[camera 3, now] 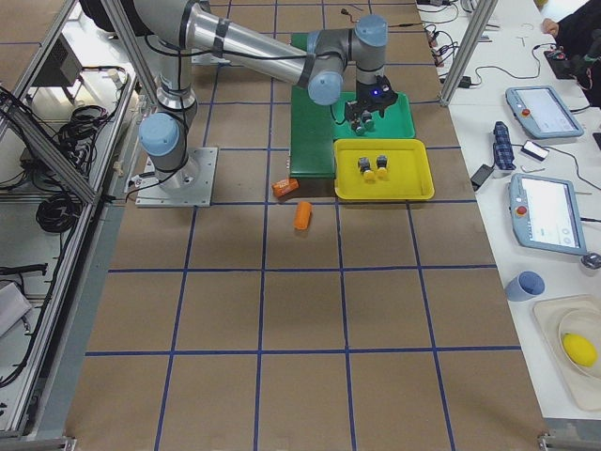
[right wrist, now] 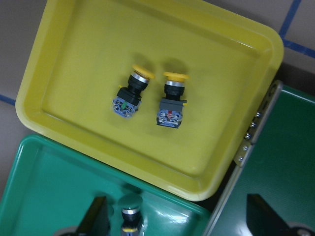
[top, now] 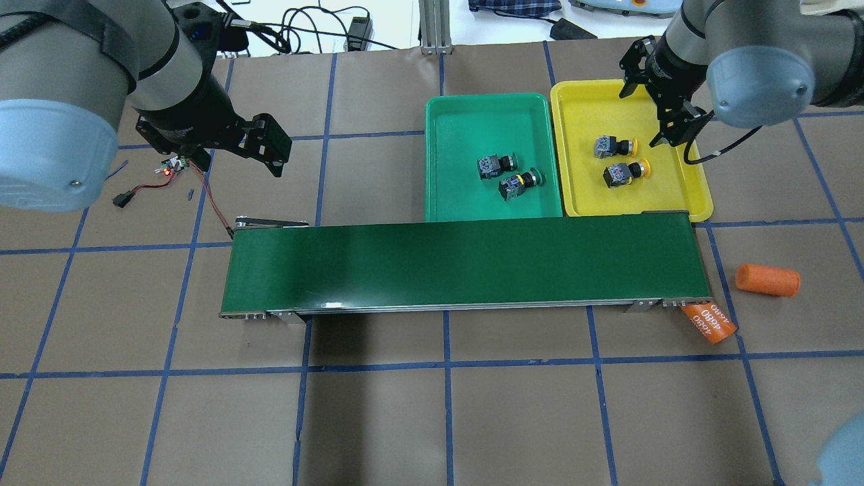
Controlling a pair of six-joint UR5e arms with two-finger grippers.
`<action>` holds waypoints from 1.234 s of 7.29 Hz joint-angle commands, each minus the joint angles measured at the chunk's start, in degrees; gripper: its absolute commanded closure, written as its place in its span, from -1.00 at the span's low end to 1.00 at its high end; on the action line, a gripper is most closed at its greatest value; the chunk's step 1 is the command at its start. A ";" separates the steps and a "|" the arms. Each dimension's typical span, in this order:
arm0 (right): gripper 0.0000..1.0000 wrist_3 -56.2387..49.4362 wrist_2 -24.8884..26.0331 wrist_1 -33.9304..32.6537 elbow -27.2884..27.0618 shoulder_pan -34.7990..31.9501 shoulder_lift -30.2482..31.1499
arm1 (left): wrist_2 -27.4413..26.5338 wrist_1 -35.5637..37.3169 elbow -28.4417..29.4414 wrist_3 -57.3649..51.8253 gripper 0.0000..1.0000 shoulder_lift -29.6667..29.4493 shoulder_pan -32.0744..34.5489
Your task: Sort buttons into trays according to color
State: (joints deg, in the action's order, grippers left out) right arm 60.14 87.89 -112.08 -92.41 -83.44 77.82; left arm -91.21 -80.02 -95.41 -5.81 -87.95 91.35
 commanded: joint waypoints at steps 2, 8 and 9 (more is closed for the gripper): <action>-1.00 -9.47 -0.08 15.10 -1.37 -0.85 12.67 | 0.07 0.22 0.23 -0.26 -1.00 0.76 0.76; -1.00 -62.25 0.36 18.92 -10.86 -0.94 25.72 | -0.28 0.13 0.14 -0.17 -1.00 1.46 2.25; -1.00 -61.90 -0.25 18.22 -10.69 -0.94 25.98 | -0.28 0.22 0.23 -0.08 -1.00 1.38 2.25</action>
State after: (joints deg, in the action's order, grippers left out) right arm -0.36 88.13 -93.30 -103.07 -84.37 103.56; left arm -91.42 -79.93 -95.23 -5.96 -86.66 93.59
